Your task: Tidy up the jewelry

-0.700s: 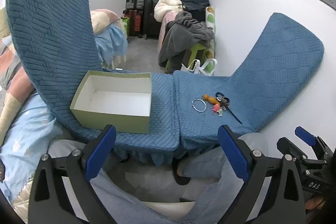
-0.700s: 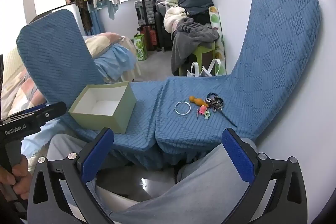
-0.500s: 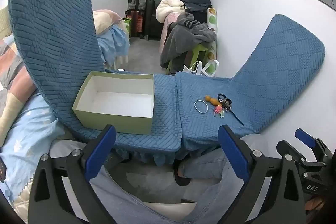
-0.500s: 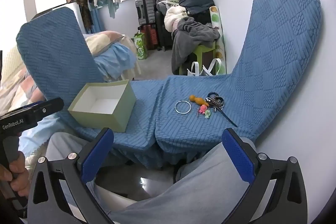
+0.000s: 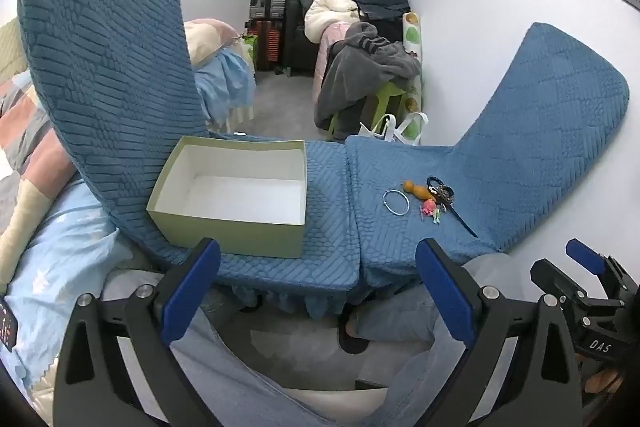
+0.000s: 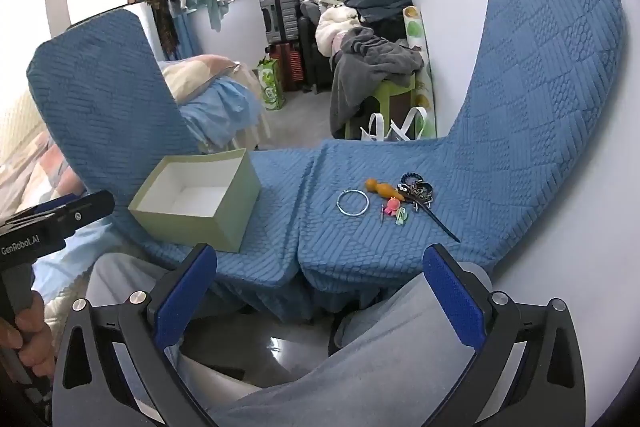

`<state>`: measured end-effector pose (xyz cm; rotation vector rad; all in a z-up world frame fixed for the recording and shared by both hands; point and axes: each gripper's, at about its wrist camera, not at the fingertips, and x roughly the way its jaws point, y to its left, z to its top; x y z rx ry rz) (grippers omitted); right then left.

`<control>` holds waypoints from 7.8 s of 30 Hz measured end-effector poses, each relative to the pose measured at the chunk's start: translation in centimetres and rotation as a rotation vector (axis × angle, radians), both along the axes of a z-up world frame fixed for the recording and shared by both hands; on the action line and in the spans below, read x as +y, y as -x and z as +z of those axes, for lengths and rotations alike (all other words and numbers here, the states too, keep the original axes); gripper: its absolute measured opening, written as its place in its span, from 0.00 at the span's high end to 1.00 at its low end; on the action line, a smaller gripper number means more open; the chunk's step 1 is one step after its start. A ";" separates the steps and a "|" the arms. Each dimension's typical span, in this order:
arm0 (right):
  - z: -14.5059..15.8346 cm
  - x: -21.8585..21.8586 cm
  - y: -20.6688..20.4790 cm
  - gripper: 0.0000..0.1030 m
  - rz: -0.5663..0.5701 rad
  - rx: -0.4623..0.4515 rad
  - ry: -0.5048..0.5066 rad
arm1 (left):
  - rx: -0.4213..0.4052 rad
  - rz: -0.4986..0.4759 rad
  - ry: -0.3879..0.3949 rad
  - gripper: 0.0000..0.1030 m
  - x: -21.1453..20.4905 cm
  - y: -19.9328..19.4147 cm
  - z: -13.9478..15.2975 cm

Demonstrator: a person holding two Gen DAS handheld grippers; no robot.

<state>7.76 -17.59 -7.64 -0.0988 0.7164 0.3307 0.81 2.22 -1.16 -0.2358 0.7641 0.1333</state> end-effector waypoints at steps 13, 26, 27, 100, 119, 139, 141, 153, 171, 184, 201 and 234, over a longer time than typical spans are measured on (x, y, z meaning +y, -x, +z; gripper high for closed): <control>0.2 0.3 -0.3 0.00 -0.007 -0.002 0.020 | 0.005 0.007 0.009 0.05 1.5 -0.1 -0.2; 0.3 -0.5 -0.5 0.00 -0.029 0.010 0.025 | 0.017 -0.003 0.010 0.04 -0.1 -0.7 -0.2; 0.3 -0.5 -0.5 0.00 -0.029 0.012 0.025 | 0.017 -0.004 0.011 0.04 -0.2 -0.7 -0.2; -17.6 -7.8 -21.6 0.66 -0.188 0.130 -0.059 | 0.185 -0.265 0.189 0.32 -8.1 -22.2 -15.8; -22.0 -7.7 -26.7 0.78 -0.144 0.207 0.008 | 0.307 -0.307 0.187 0.71 -9.8 -29.6 -23.2; -22.9 -5.0 -26.7 0.78 -0.034 0.251 0.099 | 0.276 -0.370 0.107 0.73 -10.5 -31.2 -24.5; -22.8 -5.1 -26.6 0.82 -0.046 0.241 0.114 | 0.275 -0.381 0.082 0.73 -10.9 -31.4 -24.5; -22.2 -7.2 -26.7 0.83 -0.113 0.244 0.049 | 0.247 -0.377 -0.029 0.91 -12.1 -33.2 -24.8; -20.1 -5.4 -25.8 0.83 -0.107 0.206 0.045 | 0.282 -0.292 -0.002 0.99 -9.9 -30.1 -24.2; -17.6 -0.4 -23.6 0.83 -0.039 0.212 -0.040 | 0.247 -0.214 0.081 0.99 -5.2 -24.4 -21.7; -10.3 5.4 -22.4 0.83 0.003 0.146 -0.036 | 0.116 -0.219 0.103 0.99 -1.7 -22.5 -13.0; -14.1 25.7 -17.9 0.82 0.335 0.241 0.111 | 0.172 -0.011 0.092 0.98 14.6 -15.0 -14.1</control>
